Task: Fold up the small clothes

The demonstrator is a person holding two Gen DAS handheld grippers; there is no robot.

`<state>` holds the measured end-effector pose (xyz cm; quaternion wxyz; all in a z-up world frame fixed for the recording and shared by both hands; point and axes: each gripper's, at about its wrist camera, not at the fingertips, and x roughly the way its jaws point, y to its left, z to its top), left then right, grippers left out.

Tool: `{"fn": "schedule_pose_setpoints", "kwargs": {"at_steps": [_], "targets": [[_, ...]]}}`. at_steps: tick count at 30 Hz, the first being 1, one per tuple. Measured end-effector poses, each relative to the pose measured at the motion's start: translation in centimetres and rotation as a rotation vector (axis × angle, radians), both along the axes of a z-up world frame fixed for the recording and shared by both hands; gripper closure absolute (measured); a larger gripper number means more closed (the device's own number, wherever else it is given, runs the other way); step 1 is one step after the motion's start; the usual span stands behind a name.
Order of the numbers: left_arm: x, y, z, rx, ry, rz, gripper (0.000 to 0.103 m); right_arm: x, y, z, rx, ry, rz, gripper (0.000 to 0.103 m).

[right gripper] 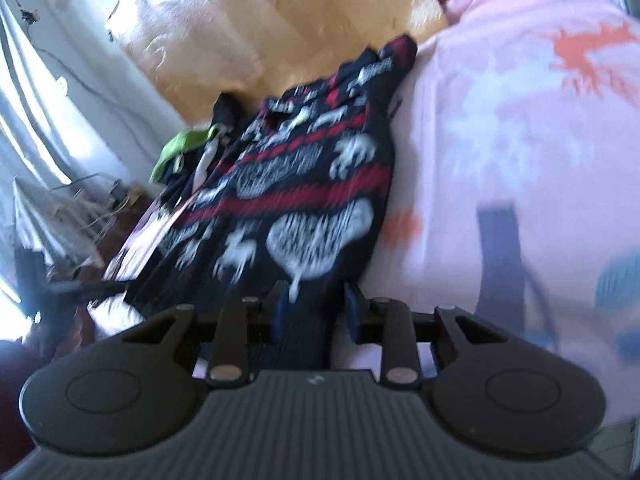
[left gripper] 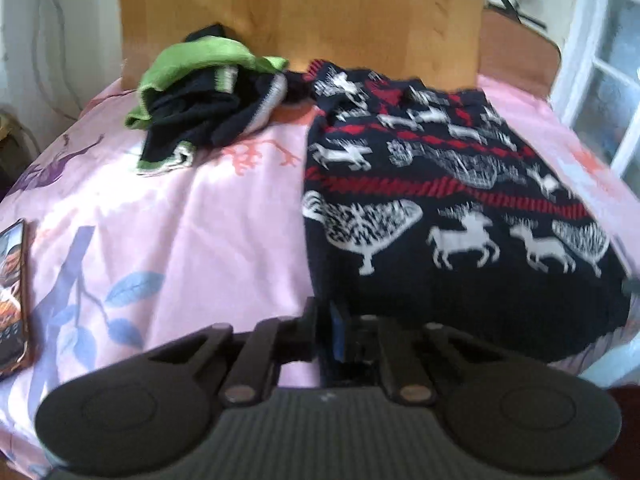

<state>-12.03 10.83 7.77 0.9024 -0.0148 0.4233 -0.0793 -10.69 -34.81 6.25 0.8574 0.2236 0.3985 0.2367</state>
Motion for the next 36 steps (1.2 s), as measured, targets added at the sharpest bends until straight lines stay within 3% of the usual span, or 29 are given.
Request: {"fn": "schedule_pose_setpoints", "kwargs": {"at_steps": [3,6,10,13,17,21,23,24,25,27,32,36], "targets": [[-0.3,1.8,1.5,-0.113,-0.030,0.049,0.096,-1.0,0.2,-0.4,0.039,-0.014,-0.039,0.073],[-0.8,3.7,2.8,-0.226,-0.063,0.088,0.097,-1.2,1.0,-0.8,0.028,-0.003,-0.039,0.093],[0.0,4.9,3.4,-0.346,-0.067,0.125,0.097,-0.5,1.5,-0.2,0.015,-0.031,-0.019,0.095],[1.8,5.2,4.3,-0.426,-0.089,0.143,0.097,0.8,0.8,1.6,0.065,-0.113,-0.025,0.095],[6.6,4.3,6.1,-0.449,-0.141,0.142,0.097,4.9,-0.8,3.9,0.111,-0.169,-0.090,0.095],[14.4,2.5,6.7,-0.384,-0.156,0.166,0.096,11.2,-2.1,4.6,0.097,-0.195,-0.183,0.095],[18.8,0.9,5.9,-0.257,-0.152,0.187,0.075,14.7,-2.7,3.8,0.100,-0.172,-0.266,0.094],[20.7,0.1,5.1,-0.168,-0.135,0.223,0.070,16.7,-3.0,3.0,0.109,-0.148,-0.304,0.090],[21.9,-0.4,4.4,-0.109,-0.103,0.257,0.069,18.0,-3.2,2.3,0.095,-0.124,-0.335,0.073],[22.6,-0.8,3.3,-0.123,-0.059,0.233,0.069,18.8,-3.7,1.6,0.064,-0.085,-0.408,0.053],[21.6,-3.4,2.5,-0.128,-0.091,0.100,0.067,16.8,-4.4,2.2,0.093,-0.175,-0.347,0.053],[21.7,-6.0,0.8,0.033,-0.074,0.063,0.066,18.6,-1.6,2.4,0.054,-0.182,-0.228,0.056]]}}
